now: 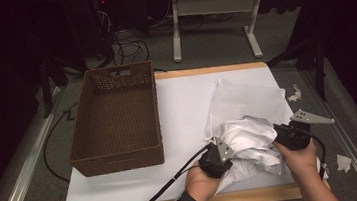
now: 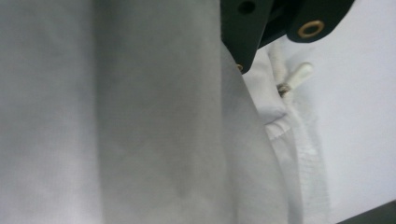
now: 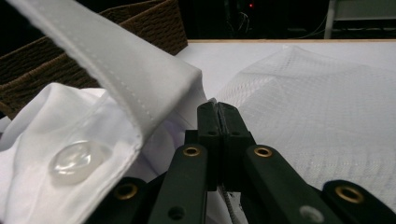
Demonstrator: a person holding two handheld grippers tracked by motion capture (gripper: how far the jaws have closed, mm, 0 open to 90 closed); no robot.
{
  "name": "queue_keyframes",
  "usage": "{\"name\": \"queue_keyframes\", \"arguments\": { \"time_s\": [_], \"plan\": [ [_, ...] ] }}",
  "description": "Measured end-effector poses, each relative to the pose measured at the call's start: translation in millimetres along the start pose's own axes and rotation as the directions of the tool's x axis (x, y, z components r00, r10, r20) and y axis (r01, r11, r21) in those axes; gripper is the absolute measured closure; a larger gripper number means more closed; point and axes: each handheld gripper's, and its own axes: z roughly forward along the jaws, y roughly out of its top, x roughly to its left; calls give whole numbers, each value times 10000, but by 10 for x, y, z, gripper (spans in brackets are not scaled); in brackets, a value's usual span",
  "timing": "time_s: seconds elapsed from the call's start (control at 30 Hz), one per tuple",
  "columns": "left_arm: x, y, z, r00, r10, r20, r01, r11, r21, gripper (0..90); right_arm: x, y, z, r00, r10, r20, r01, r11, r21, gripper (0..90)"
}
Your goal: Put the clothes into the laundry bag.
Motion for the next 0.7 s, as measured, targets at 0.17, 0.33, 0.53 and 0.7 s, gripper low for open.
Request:
{"name": "queue_keyframes", "arguments": {
  "time_s": [0.17,0.33,0.53,0.7],
  "plan": [
    [148,-32,-114,9988,-226,-433,222,9997,-86,700,131,69,112,9994,-342,-6,342,9992,214,900],
    [291,-3,-244,9951,-224,-965,207,9996,-191,702,232,200,196,9989,-474,-56,474,9989,8,900],
    [501,74,-458,9870,-176,-1597,123,9993,-341,701,342,314,260,9988,-458,-174,449,9979,-468,900],
    [545,120,-524,9901,-370,-1356,321,9988,-381,700,344,297,277,9987,-489,-130,483,9979,-425,900]
  ]
}}
